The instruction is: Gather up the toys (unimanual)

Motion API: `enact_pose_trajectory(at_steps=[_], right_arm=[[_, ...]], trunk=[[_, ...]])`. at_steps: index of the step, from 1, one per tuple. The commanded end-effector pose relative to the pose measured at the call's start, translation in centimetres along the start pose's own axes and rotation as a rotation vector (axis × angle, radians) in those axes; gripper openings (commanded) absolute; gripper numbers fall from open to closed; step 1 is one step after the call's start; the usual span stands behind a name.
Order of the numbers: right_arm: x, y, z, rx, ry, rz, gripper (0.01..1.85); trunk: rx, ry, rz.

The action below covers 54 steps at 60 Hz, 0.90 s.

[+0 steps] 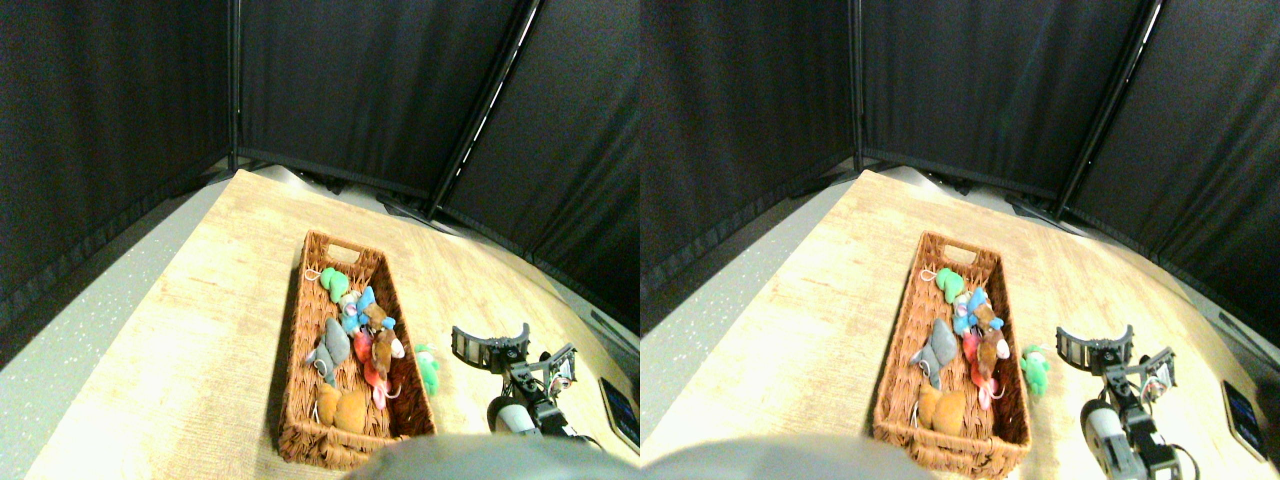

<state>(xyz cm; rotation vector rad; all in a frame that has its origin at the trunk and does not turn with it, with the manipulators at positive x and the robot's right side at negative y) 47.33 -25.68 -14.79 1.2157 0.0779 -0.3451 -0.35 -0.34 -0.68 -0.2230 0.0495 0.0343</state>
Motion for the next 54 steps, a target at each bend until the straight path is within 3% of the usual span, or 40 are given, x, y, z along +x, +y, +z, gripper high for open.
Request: enact_pose_trajectory(at_steps=[1,15,26,44,54], right_arm=[[-0.1,-0.1,0.4,-0.031,0.000,0.071,1.07],[0.2,-2.9,-0.9,0.068,0.081,0.031,1.01],[0.2,-4.8,-2.8,0.164,0.096,-0.015,0.96],[1.0,-6.0,-4.5,0.195,0.133,-0.030,0.93],[1.7,-6.5,-4.9,0.180,0.116,-0.052,0.94]], trunk=[[0.022,0.015,0.003],[0.014,0.018,0.014],[0.000,0.016,0.023],[-0.025,0.009,0.036],[-0.031,0.003,0.042]])
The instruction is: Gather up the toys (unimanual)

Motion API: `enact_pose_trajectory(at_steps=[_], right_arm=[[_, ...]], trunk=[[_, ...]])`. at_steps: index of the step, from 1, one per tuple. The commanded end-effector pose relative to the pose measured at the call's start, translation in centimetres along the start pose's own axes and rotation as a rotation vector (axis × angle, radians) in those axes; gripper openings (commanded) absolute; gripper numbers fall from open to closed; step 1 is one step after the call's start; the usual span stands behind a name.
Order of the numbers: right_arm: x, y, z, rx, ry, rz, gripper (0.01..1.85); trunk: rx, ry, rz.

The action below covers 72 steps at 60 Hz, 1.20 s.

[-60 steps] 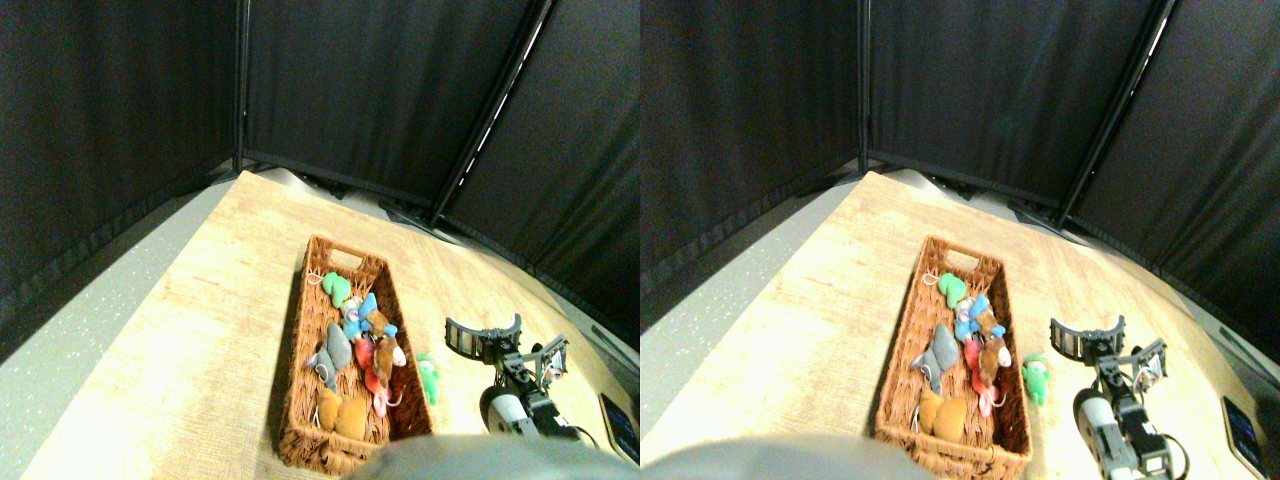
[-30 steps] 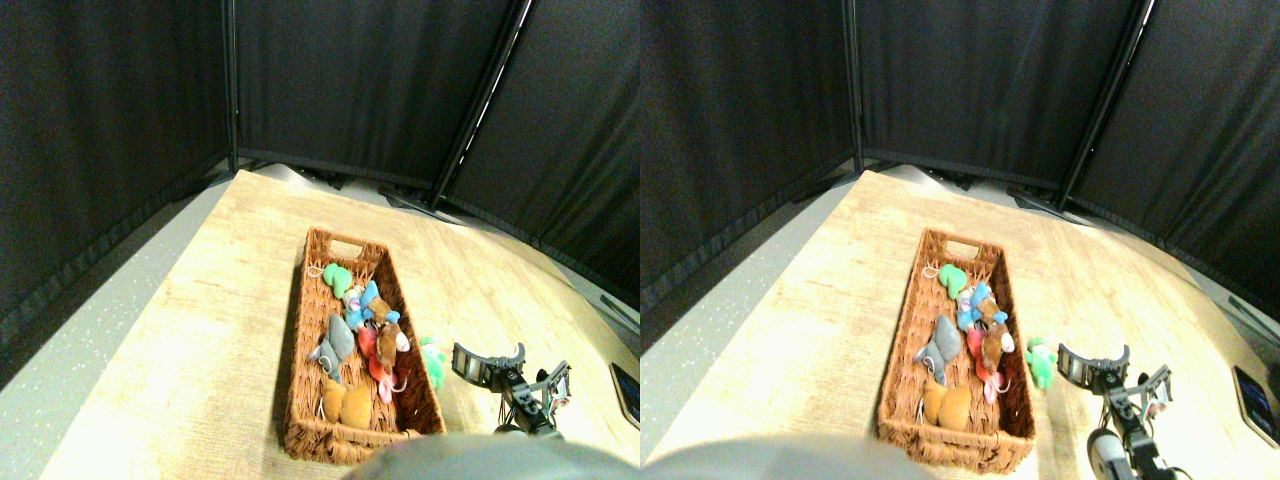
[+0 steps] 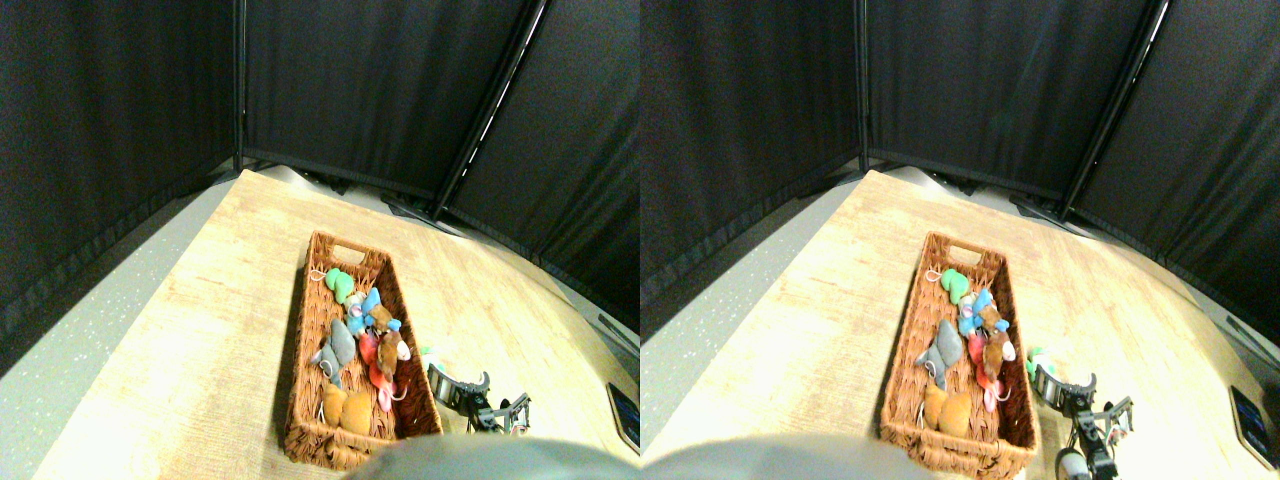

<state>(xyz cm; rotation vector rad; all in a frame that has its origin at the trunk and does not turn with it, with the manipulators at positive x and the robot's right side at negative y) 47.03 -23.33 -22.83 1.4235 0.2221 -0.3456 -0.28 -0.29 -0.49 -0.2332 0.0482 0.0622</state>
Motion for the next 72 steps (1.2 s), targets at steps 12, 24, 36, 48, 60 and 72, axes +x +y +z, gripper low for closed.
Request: enact_pose_trajectory(at_steps=[12,24,36,48,60,72], right_arm=[[1.4,0.0,-0.4,0.012,0.025,-0.018,0.92],[2.2,-0.8,-1.0,0.034,0.037,-0.038,0.91],[2.9,-1.7,-1.7,0.031,0.057,-0.067,0.92],[2.9,-1.4,-1.6,0.029,0.012,-0.087,0.72],[2.5,0.0,-1.7,-0.083,-0.097,-0.038,0.17],[2.4,1.5,-1.1,-0.071,-0.088,0.026,0.15]], trunk=[[-0.027,0.006,0.023],[-0.034,0.008,0.033],[-0.035,0.012,0.037],[-0.033,0.012,0.033],[-0.029,0.011,0.029],[-0.023,0.008,0.026]])
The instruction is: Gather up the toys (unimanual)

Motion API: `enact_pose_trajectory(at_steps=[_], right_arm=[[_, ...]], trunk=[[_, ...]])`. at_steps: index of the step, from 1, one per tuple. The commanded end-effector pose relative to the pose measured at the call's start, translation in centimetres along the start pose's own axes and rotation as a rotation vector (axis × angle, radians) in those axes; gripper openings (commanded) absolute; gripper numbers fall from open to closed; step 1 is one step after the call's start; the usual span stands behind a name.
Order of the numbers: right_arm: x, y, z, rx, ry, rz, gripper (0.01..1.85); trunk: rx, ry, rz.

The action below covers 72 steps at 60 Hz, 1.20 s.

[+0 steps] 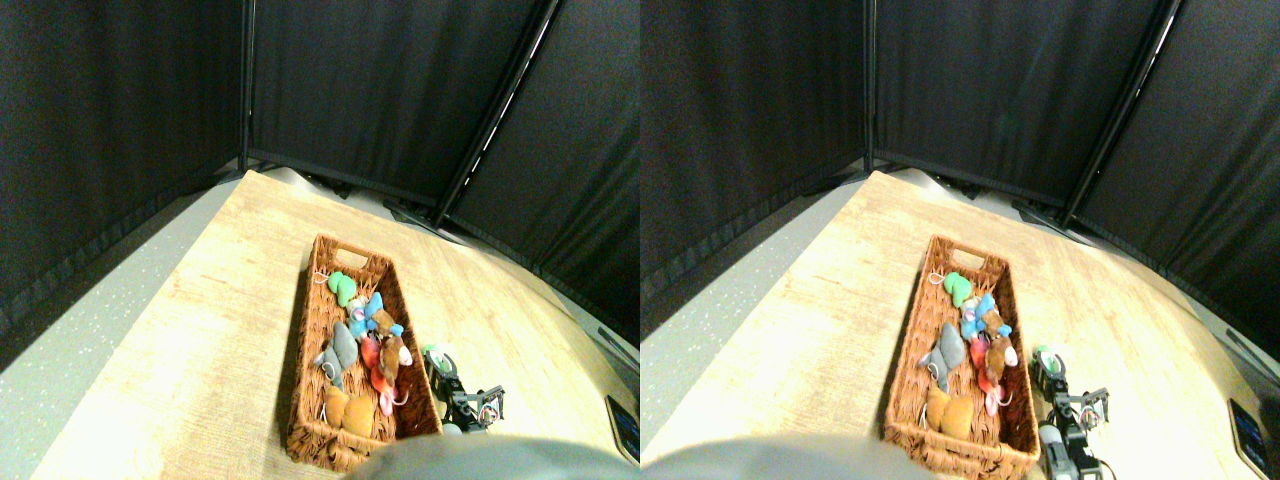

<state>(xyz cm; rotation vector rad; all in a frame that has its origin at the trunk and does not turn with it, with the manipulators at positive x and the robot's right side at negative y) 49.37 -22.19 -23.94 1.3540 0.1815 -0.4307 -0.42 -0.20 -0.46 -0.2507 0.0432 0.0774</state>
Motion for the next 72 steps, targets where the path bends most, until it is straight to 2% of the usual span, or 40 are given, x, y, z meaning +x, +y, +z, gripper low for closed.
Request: enact_pose_trajectory(at_steps=[1,11,16,19,20,25,34,37,39,40,44,45,58,72], right_arm=[[-0.1,1.5,0.4,-0.020,0.001,0.063,0.15],[-0.1,3.2,0.9,-0.130,-0.003,0.122,0.22],[-0.2,4.1,1.1,-0.096,-0.022,0.124,0.15],[-0.3,4.7,1.2,-0.128,-0.021,0.141,0.15],[-0.4,5.5,1.3,-0.154,-0.032,0.167,0.15],[-1.0,7.0,1.2,-0.167,-0.041,0.184,0.14],[-1.9,10.1,0.3,-0.228,0.028,0.239,0.19],[-2.3,10.7,-0.1,-0.249,0.017,0.243,0.21],[-2.7,11.4,-0.6,-0.271,0.032,0.261,0.22],[-2.8,11.9,-1.0,-0.287,0.065,0.281,0.23],[-3.2,12.7,-1.7,-0.290,0.067,0.279,0.24],[-3.3,13.0,-2.0,-0.286,0.096,0.288,0.24],[-3.8,14.8,-4.7,-0.351,0.244,0.365,0.24],[-4.2,16.0,-7.9,-0.368,0.315,0.366,0.24]], trunk=[[-0.004,0.015,0.010],[0.000,0.014,0.006],[0.002,0.011,0.003],[0.002,0.010,0.001],[0.002,0.010,0.000],[0.001,0.007,0.000],[-0.012,-0.002,0.010],[-0.017,-0.007,0.014],[-0.023,-0.010,0.017],[-0.025,-0.011,0.018],[-0.036,-0.018,0.026],[-0.038,-0.019,0.027],[-0.087,-0.049,0.061],[-0.153,-0.080,0.113]])
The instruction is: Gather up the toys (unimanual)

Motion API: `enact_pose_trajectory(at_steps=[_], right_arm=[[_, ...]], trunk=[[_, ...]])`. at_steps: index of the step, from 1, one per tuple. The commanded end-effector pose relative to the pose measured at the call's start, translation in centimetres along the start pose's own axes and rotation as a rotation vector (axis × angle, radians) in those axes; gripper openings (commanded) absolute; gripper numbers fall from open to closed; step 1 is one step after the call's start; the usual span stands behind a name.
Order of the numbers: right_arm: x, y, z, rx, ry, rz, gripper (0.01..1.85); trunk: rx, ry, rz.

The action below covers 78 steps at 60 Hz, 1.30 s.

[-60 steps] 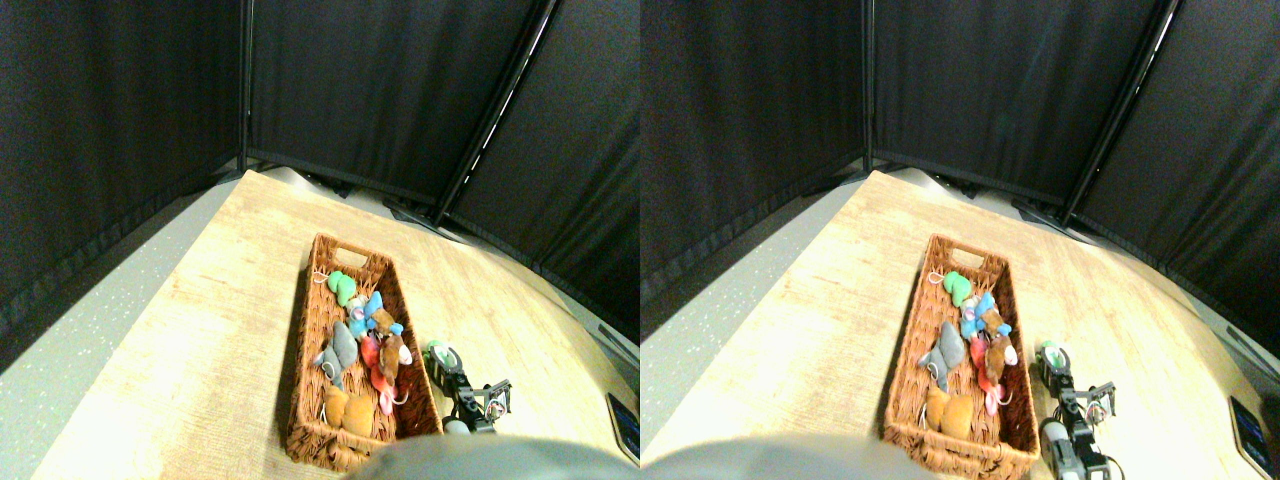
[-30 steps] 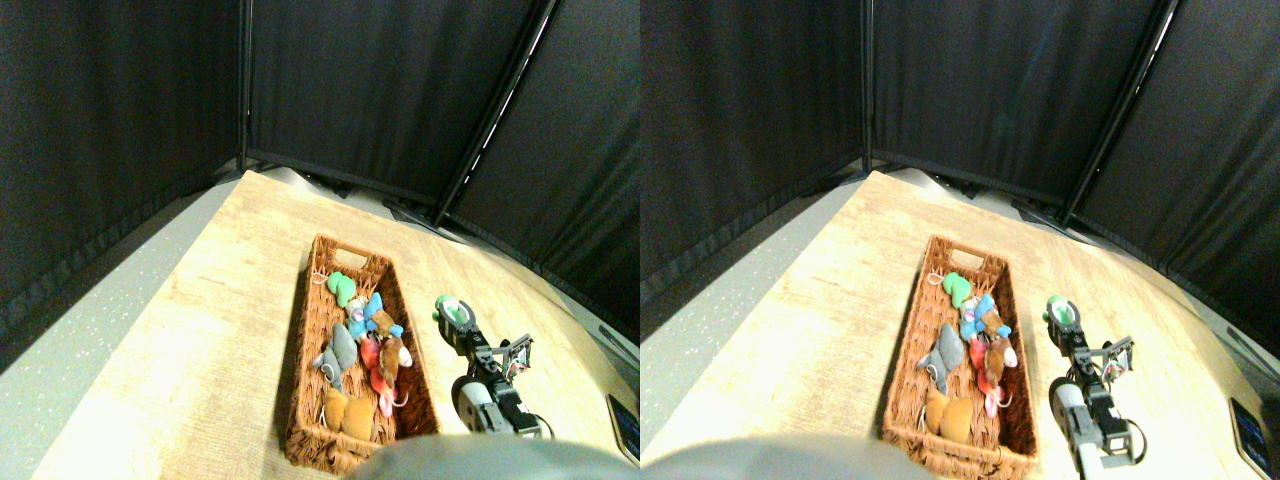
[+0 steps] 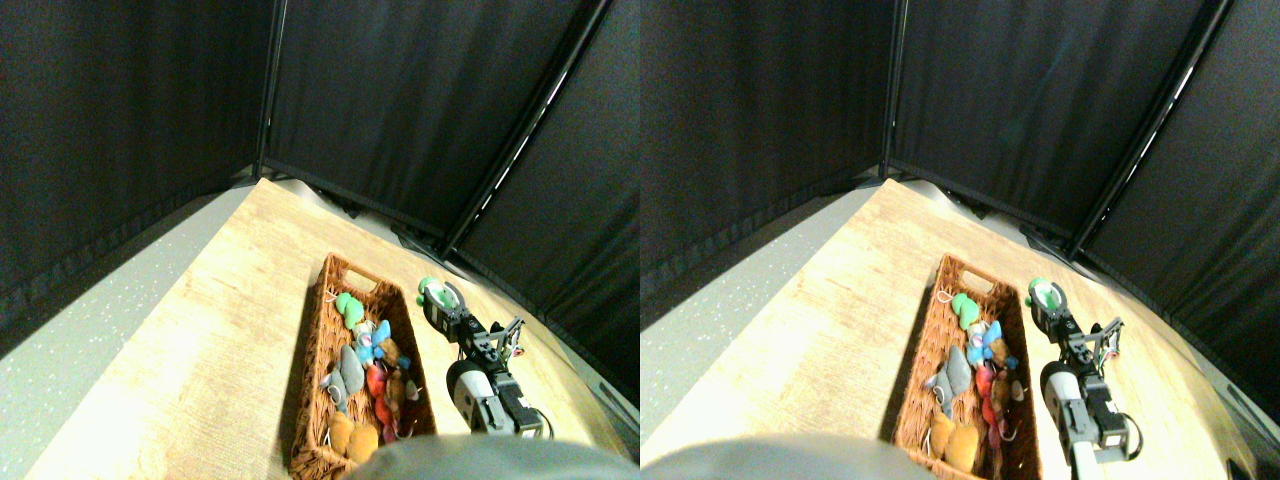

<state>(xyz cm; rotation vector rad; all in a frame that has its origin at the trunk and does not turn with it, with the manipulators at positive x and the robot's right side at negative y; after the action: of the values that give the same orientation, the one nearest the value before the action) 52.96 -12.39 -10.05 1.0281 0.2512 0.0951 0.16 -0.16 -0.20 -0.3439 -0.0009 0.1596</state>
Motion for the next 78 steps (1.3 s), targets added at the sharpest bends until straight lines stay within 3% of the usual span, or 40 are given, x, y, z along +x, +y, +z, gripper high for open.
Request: enact_pose_trajectory(at_steps=[1,18,28,33,35,40,45,49,58,67,73,74,78], right_arm=[[0.1,0.9,-0.8,0.023,0.015,0.026,0.24],[1.1,2.6,-4.3,-0.009,0.073,0.027,0.24],[1.3,2.8,-5.1,-0.009,0.105,0.034,0.26],[1.2,2.8,-5.2,0.027,0.114,0.012,0.15],[1.1,2.8,-5.3,0.040,0.118,0.004,0.20],[1.2,2.4,-5.2,0.046,0.141,0.000,0.83],[1.4,2.1,-4.7,0.031,0.160,-0.003,1.23],[1.3,2.0,-4.5,0.031,0.167,-0.003,1.32],[1.3,1.7,-3.7,0.016,0.132,-0.001,1.34],[1.4,1.1,-2.0,0.023,0.064,0.003,1.15],[1.1,0.0,0.1,0.020,-0.025,0.007,1.06],[1.0,-0.8,1.2,0.026,-0.084,0.019,0.98],[0.8,-1.6,2.5,0.036,-0.119,0.006,0.93]], trunk=[[-0.062,-0.032,0.043],[-0.108,-0.052,0.086],[-0.112,-0.056,0.091],[-0.109,-0.055,0.089],[-0.108,-0.054,0.088],[-0.100,-0.049,0.082],[-0.092,-0.048,0.076],[-0.087,-0.045,0.071],[-0.073,-0.040,0.061],[-0.045,-0.026,0.043],[-0.018,-0.010,0.022],[-0.015,-0.009,0.019],[0.008,0.000,0.003]])
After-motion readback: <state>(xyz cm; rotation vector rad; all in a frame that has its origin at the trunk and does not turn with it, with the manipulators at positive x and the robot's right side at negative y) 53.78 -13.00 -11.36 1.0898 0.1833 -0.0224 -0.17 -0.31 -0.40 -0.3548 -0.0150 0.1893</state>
